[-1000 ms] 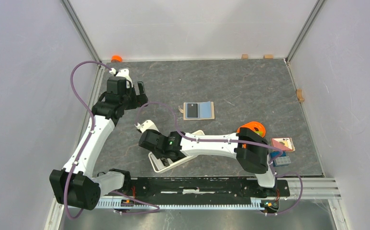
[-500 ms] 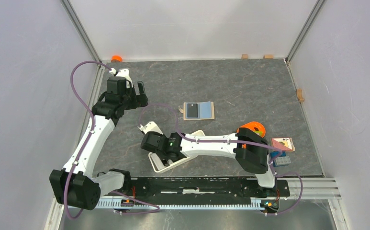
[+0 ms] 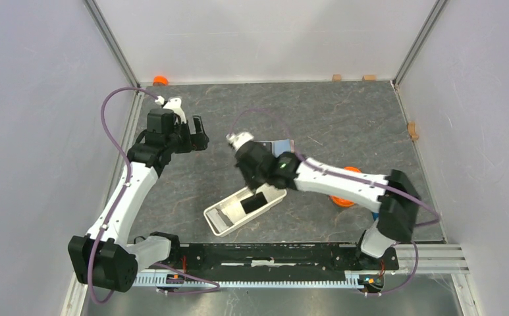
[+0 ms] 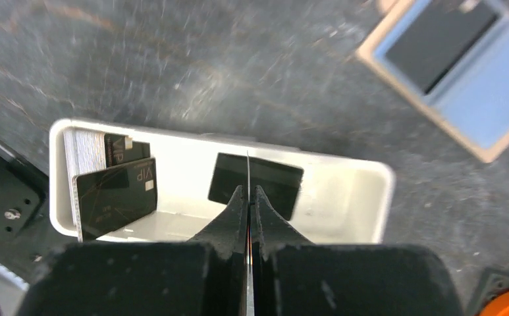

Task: Put the credit cards into the card holder
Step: Pick up the credit card from the storage box.

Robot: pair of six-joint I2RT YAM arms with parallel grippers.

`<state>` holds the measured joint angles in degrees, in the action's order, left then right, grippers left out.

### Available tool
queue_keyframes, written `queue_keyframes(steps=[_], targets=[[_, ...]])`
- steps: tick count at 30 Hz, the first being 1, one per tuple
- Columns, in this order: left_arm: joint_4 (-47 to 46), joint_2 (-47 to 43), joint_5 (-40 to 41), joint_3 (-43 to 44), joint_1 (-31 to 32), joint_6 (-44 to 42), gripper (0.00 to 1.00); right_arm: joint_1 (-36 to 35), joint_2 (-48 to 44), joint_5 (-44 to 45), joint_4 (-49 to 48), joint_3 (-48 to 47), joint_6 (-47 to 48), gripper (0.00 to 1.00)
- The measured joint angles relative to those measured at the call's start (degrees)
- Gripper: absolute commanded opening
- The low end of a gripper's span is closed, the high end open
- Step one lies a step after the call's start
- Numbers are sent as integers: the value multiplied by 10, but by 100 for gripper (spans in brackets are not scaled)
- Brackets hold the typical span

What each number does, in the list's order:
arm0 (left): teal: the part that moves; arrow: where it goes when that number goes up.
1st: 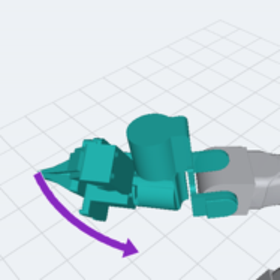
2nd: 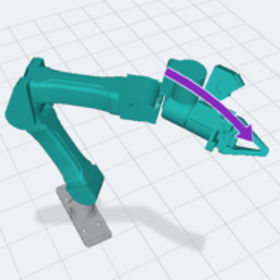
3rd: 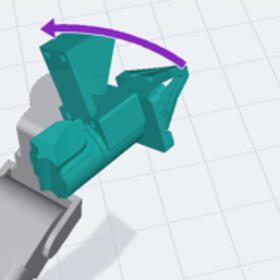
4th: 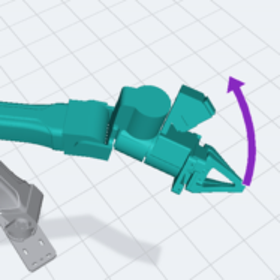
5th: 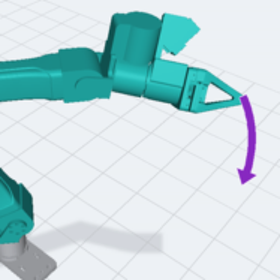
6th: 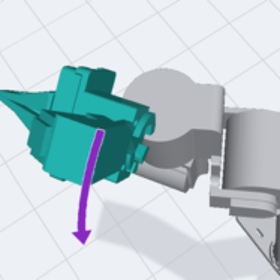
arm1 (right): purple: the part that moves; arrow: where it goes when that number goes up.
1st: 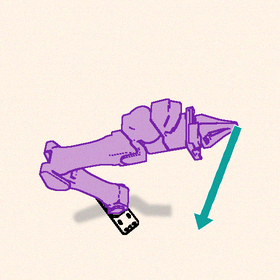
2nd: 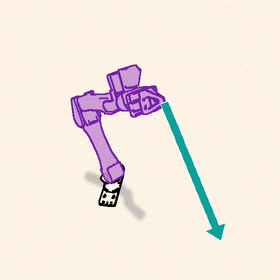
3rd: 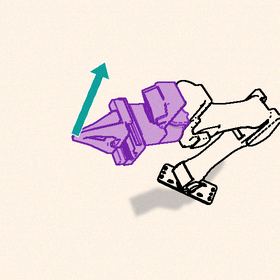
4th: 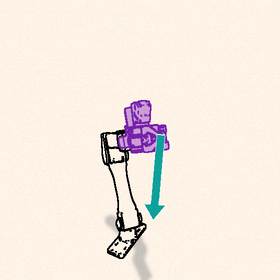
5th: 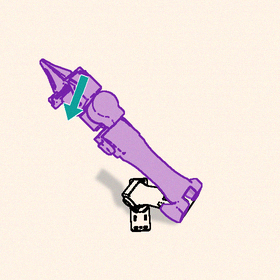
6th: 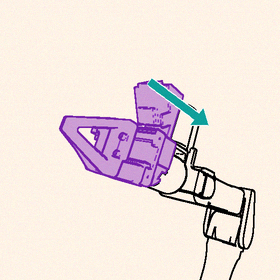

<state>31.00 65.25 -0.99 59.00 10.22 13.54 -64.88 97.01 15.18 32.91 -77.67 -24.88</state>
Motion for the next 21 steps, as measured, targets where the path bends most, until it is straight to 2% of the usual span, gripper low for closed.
queue_keyframes(steps=[5, 11, 15, 18, 20, 21], targets=[[-33, -13, -91, -16, 17, -14, 97, 129, -76, -113, -33, 18, 62, 0], [-82, -11, -287, -31, 88, -43, 98, 265, -92, -350, -46, 38, 143, 0], [-98, 8, -396, -33, 141, -58, 98, 292, -92, -498, -47, 38, 180, 0], [-99, 36, -444, -33, 168, -70, 97, 291, -92, -597, -60, 44, 190, 0], [-97, 51, -464, -33, 177, -74, 93, 289, -92, -646, -72, 52, 191, 0], [-96, 55, -471, -33, 179, -75, 86, 288, -92, -669, -76, 57, 191, 0]])
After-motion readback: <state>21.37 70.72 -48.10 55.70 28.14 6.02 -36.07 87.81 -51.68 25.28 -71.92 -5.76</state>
